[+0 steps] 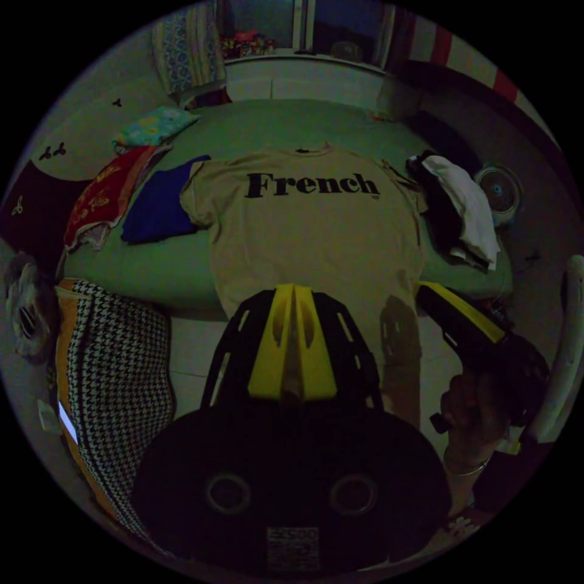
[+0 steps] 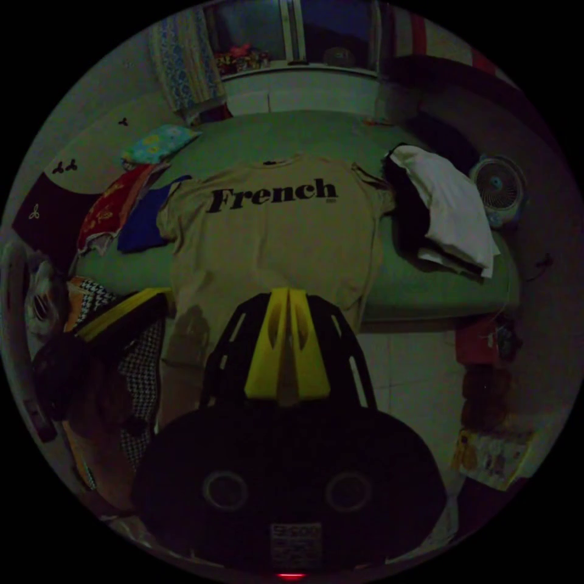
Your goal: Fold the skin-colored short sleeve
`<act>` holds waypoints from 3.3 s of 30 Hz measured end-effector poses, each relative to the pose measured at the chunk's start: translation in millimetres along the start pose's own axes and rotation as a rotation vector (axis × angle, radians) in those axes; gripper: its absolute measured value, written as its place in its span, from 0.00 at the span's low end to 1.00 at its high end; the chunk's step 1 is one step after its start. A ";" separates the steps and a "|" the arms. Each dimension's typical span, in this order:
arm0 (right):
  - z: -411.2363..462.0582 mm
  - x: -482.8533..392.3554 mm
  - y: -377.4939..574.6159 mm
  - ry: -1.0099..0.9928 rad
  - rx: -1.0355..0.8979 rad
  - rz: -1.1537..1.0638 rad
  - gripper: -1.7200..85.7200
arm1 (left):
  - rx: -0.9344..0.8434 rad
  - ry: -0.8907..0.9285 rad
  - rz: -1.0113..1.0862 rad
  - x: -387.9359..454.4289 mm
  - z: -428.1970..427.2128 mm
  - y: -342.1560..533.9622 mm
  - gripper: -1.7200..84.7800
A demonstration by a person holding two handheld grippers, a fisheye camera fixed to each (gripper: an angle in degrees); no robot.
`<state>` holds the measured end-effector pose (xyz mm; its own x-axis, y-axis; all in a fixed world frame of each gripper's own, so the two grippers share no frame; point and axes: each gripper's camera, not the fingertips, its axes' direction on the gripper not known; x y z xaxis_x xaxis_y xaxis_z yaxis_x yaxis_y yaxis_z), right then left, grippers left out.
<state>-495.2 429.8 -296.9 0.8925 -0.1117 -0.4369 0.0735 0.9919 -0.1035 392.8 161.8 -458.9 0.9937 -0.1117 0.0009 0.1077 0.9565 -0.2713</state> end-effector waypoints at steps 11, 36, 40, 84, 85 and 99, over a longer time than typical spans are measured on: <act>-6.9 9.7 2.5 0.011 0.016 -0.004 0.00 | 0.003 0.003 0.003 1.1 2.3 -3.4 0.02; 7.3 8.3 -3.3 0.024 -0.001 -0.054 0.01 | -0.012 0.010 -0.012 -12.9 24.9 -13.7 0.02; 17.0 7.3 -6.4 0.016 -0.024 -0.048 0.01 | -0.015 0.002 -0.005 -15.6 31.1 -16.0 0.02; 188.0 -103.8 -195.9 0.006 -0.036 -0.060 0.00 | -0.046 0.039 -0.049 -138.4 163.5 -71.9 0.02; 191.9 -106.6 -200.3 0.005 -0.037 -0.060 0.00 | -0.042 0.032 -0.048 -143.7 168.3 -73.0 0.02; 311.6 -201.6 -344.7 -0.047 -0.078 -0.153 0.00 | -0.050 0.017 -0.044 -238.2 238.7 -104.1 0.02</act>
<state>-561.8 129.2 105.2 0.8935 -0.2559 -0.3691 0.1765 0.9557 -0.2355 151.9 153.2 -201.2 0.9874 -0.1585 -0.0021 0.1496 0.9358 -0.3193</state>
